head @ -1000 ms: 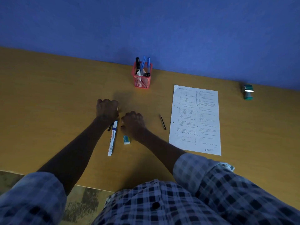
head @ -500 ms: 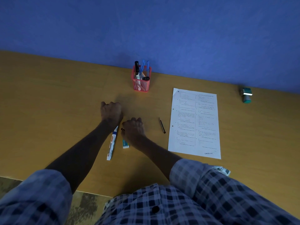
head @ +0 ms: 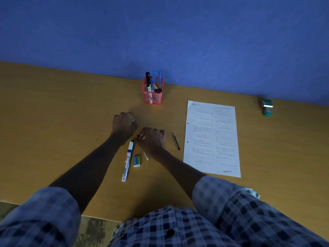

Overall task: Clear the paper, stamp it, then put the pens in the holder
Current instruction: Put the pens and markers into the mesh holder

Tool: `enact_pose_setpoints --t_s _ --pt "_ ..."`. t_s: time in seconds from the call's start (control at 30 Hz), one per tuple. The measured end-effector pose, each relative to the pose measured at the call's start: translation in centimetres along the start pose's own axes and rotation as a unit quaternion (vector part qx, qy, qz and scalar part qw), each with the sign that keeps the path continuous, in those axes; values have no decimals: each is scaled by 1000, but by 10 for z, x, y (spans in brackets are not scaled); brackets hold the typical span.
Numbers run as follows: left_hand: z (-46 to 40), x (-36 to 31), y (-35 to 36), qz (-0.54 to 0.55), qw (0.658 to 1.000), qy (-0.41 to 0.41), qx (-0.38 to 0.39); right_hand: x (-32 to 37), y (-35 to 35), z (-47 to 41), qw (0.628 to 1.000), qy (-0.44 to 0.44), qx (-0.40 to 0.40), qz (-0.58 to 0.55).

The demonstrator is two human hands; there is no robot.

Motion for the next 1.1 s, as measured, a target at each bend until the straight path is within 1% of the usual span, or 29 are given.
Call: enact_pose_setpoints --t_s 0.13,0.23,0.33,0.43,0.53,0.63,0.73,0.87,0.97,1.1 --pt "-5 -3 -25 89 994 27 -53 -1 -17 2 998 -4 -30 -62" --pt "-7 -7 -51 181 977 40 -107 2 -37 2 992 -9 -71 -105" --pt "-10 -19 -81 253 950 83 -162 5 -69 0 978 -22 -139 -152" --pt "-17 -29 -110 329 914 86 -219 6 -109 -7 960 -45 -214 -177" --pt "-25 -40 -134 396 875 102 -258 7 -146 -18 947 -57 -269 -166" --pt "-36 -49 -147 424 856 113 -271 10 -176 -31 936 -76 -315 -141" --pt "-49 -59 -149 421 857 127 -268 13 -195 -44 932 -77 -342 -92" --pt "-60 -72 -143 401 866 159 -253 13 -204 -58 929 -89 -357 -41" --pt "-67 -75 -135 377 874 178 -251 12 -202 -69 929 -100 -356 -7" --pt "-75 -74 -125 346 886 181 -250 6 -195 -80 931 -106 -349 15"
Point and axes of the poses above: each hand's wrist, its own z-axis away from the middle knuckle, its own y-axis out of the palm, x = y × z, the point moved 6 cm from there along -z, towards the middle knuckle, and after that the axes turned 10 degrees about x, right-handed, at the moved point
